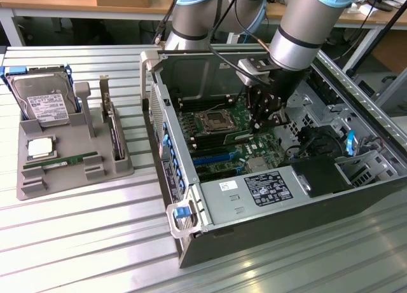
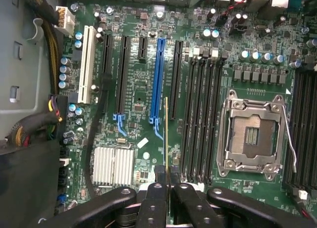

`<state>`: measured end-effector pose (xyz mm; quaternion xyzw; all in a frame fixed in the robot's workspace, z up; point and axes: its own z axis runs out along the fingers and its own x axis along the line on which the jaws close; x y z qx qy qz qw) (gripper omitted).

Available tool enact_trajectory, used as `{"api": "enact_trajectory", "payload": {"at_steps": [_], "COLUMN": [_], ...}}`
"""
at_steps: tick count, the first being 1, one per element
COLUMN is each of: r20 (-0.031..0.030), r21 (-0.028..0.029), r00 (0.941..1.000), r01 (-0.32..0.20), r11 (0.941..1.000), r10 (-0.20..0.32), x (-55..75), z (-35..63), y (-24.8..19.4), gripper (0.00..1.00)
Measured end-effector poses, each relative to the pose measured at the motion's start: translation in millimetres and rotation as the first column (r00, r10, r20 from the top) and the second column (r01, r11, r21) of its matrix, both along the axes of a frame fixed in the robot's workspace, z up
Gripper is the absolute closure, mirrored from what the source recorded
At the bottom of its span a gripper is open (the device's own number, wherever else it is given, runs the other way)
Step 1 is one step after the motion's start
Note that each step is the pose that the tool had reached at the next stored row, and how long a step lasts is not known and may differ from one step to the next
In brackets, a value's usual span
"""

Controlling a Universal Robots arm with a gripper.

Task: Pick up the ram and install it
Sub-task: 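Insert the ram into the slot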

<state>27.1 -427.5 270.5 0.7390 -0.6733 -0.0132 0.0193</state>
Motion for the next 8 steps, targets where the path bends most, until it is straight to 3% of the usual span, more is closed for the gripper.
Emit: {"api": "enact_trajectory", "payload": {"at_steps": [8], "r20": [0.0], "r21": [-0.0001], "r00": [1.0], "r01": [0.0], "r11": [1.0], "r10": [0.0], "x": [-7.3], "z": [-1.6], "y": [0.0], "gripper": [0.88]}}
